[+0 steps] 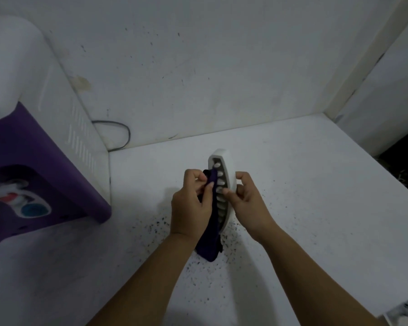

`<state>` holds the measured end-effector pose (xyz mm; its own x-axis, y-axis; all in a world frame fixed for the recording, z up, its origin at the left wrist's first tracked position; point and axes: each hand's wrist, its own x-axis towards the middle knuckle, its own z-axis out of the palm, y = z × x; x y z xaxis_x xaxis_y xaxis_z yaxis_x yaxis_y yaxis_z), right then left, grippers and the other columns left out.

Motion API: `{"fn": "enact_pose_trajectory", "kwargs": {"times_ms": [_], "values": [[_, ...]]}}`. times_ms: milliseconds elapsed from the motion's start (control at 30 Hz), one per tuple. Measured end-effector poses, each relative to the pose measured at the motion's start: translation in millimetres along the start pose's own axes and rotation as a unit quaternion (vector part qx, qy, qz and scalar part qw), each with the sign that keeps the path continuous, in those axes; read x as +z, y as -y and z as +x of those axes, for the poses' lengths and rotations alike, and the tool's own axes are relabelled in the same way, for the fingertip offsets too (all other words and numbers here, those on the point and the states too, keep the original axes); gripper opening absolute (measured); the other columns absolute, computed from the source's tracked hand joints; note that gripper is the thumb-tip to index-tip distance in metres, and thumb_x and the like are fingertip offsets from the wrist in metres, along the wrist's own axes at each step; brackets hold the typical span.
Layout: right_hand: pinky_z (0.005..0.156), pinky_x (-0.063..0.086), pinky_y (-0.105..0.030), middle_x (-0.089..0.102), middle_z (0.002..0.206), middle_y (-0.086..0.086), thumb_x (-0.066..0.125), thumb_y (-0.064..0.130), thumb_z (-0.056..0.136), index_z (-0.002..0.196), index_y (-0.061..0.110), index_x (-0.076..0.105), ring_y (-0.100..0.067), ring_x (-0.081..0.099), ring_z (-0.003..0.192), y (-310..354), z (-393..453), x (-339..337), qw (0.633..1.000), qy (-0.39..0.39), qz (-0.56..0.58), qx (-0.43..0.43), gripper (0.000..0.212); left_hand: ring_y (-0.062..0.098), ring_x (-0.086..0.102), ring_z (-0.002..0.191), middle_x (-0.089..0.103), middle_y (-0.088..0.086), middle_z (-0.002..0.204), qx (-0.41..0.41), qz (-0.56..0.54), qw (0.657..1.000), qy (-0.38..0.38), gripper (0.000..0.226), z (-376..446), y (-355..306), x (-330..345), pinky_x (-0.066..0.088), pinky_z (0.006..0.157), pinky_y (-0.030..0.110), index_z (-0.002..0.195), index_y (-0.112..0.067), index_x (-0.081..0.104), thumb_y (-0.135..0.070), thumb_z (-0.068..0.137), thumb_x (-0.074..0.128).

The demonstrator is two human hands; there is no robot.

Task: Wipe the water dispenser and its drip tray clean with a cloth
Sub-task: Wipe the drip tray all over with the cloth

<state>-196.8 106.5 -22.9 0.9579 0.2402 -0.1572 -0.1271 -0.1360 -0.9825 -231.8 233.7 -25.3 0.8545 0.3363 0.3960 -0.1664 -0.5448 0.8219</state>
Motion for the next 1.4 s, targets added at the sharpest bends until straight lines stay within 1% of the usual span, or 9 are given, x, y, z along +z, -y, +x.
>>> {"fn": "enact_pose_trajectory", "kwargs": {"times_ms": [133,267,433,600,700,833,933,1167,1400], "values": [[0.077,0.058,-0.034,0.071,0.096,-0.008,0.053,0.019,0.096,0.117,0.025,0.045,-0.018,0.07,0.086,-3.2,-3.5,-2.5,1.0,-0.008,-0.017,-0.01,0.023,-0.003,0.064,0.074,0.062,-0.018,0.08,-0.036,-0.028,0.999,0.0,0.018,7.4,-13.2,3.0,0.052,0.064,0.009,0.095,-0.014,0.049,-0.011,0.088,0.065],[0.058,0.053,-0.019,0.07,0.095,-0.01,0.051,0.018,0.097,0.118,0.023,0.044,-0.005,0.067,0.068,-2.0,-6.1,-5.1,1.0,-0.017,-0.02,-0.015,0.023,-0.012,0.058,0.068,0.058,-0.026,0.079,-0.039,-0.031,0.998,0.023,0.022,20.3,-21.6,4.8,0.05,0.065,0.006,0.099,-0.016,0.046,-0.011,0.088,0.064],[0.07,0.057,-0.029,0.07,0.095,-0.009,0.053,0.02,0.096,0.118,0.024,0.044,-0.018,0.069,0.082,-6.5,-4.2,-4.8,0.999,-0.015,-0.028,-0.016,0.024,0.002,0.064,0.071,0.063,-0.015,0.079,-0.032,-0.012,0.999,0.001,0.018,7.0,-10.1,7.3,0.053,0.063,0.012,0.093,-0.013,0.047,-0.013,0.088,0.065],[0.06,0.049,-0.023,0.069,0.086,0.0,0.054,0.024,0.096,0.115,0.026,0.044,-0.005,0.064,0.068,-5.0,-3.8,-10.1,0.999,-0.031,-0.027,-0.006,0.021,0.006,0.068,0.076,0.066,-0.01,0.081,-0.07,-0.01,0.995,0.075,0.021,-28.7,14.8,12.2,0.051,0.061,0.009,0.09,-0.018,0.045,-0.009,0.087,0.065],[0.056,0.046,-0.018,0.069,0.086,0.001,0.054,0.024,0.096,0.113,0.028,0.044,0.0,0.062,0.063,-7.4,-4.9,-11.7,0.999,-0.027,-0.026,-0.007,0.02,0.01,0.069,0.083,0.066,-0.008,0.085,-0.105,-0.019,0.991,0.086,0.023,-42.4,22.6,13.2,0.05,0.063,0.007,0.091,-0.018,0.046,-0.005,0.087,0.064],[0.066,0.052,-0.028,0.07,0.09,-0.003,0.054,0.025,0.096,0.115,0.029,0.045,-0.011,0.066,0.075,-11.3,-6.3,-9.7,0.999,-0.034,-0.025,-0.016,0.022,-0.007,0.065,0.071,0.066,-0.01,0.08,-0.087,-0.052,0.995,0.022,0.023,-18.4,1.0,16.5,0.05,0.057,0.007,0.093,-0.018,0.045,-0.008,0.087,0.065],[0.071,0.054,-0.032,0.069,0.089,-0.003,0.055,0.025,0.095,0.114,0.03,0.045,-0.014,0.066,0.079,-14.2,-6.9,-10.9,0.999,-0.038,-0.018,-0.016,0.021,-0.009,0.062,0.067,0.066,-0.01,0.08,-0.068,-0.046,0.996,0.035,0.022,-14.6,-0.1,19.3,0.051,0.057,0.008,0.092,-0.018,0.044,-0.01,0.088,0.064],[0.079,0.057,-0.037,0.071,0.094,-0.005,0.055,0.024,0.096,0.115,0.026,0.046,-0.018,0.069,0.087,-16.5,-8.3,-15.9,0.999,-0.047,0.006,-0.009,0.022,0.005,0.069,0.076,0.072,0.0,0.082,-0.07,-0.045,0.995,0.047,0.02,-21.1,8.1,25.7,0.058,0.064,0.024,0.086,-0.018,0.046,-0.014,0.087,0.066],[0.079,0.057,-0.04,0.071,0.091,-0.002,0.055,0.025,0.095,0.112,0.028,0.045,-0.018,0.069,0.085,-15.8,-9.9,-17.6,0.999,-0.045,-0.012,-0.011,0.019,0.004,0.068,0.078,0.069,-0.004,0.08,-0.111,-0.05,0.991,0.06,0.023,-40.7,12.3,23.5,0.051,0.063,0.008,0.084,-0.017,0.048,-0.005,0.085,0.068]]}}
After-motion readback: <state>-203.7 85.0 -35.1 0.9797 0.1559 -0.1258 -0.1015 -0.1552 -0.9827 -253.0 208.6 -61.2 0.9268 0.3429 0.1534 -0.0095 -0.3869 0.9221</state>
